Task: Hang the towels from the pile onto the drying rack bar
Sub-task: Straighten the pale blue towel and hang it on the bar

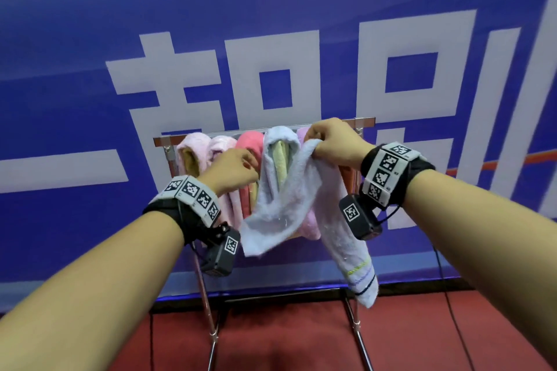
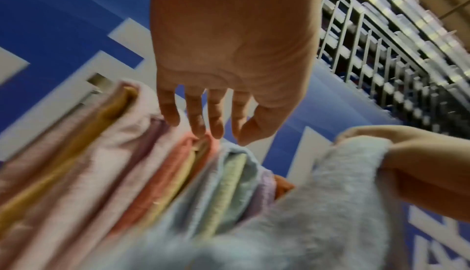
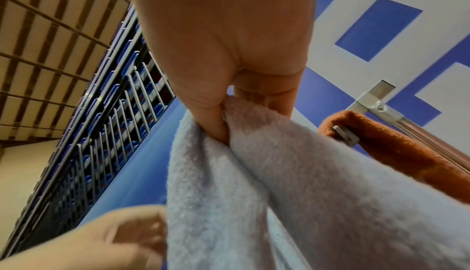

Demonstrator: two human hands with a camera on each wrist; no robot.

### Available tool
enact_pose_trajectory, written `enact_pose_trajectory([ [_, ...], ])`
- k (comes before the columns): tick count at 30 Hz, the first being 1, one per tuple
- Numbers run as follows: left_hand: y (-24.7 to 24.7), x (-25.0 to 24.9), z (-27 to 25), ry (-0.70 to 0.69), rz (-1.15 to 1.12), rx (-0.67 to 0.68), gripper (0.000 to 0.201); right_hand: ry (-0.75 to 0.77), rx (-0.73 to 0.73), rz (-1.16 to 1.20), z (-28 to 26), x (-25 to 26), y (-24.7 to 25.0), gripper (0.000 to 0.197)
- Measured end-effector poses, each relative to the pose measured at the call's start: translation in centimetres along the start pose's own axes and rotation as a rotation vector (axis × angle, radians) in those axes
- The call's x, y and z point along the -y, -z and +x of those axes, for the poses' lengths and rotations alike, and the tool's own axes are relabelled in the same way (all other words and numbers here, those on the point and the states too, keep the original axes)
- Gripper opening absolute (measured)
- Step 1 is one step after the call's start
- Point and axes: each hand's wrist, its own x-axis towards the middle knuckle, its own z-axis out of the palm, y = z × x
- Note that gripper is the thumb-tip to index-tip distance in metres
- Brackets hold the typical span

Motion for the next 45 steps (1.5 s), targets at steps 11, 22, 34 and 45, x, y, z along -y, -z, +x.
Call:
enact_pose_trajectory([
  [11, -6.0, -10.8, 0.7, -0.181, -0.214, 0.040, 0.037, -0.062, 0.006, 0.039, -0.8, -1.7, 2.6, 0.022],
  [22, -6.4, -13.7, 1.6, -0.628, 0.392, 0.013, 0.014, 0.007, -0.018, 0.010, -2.4, -4.4, 4.6, 0.021],
  [34, -7.9, -12.7, 3.3, -0.510, 0.837, -0.214, 0.012, -0.007, -0.092, -0.286, -3.3, -7.0, 3.9, 0.019],
  [45, -9.1, -11.9, 4.6, -0.382, 0.526, -0.313, 0.022, 0.218, -0.194, -0.321, -3.2, -8.0, 4.2, 0.020],
])
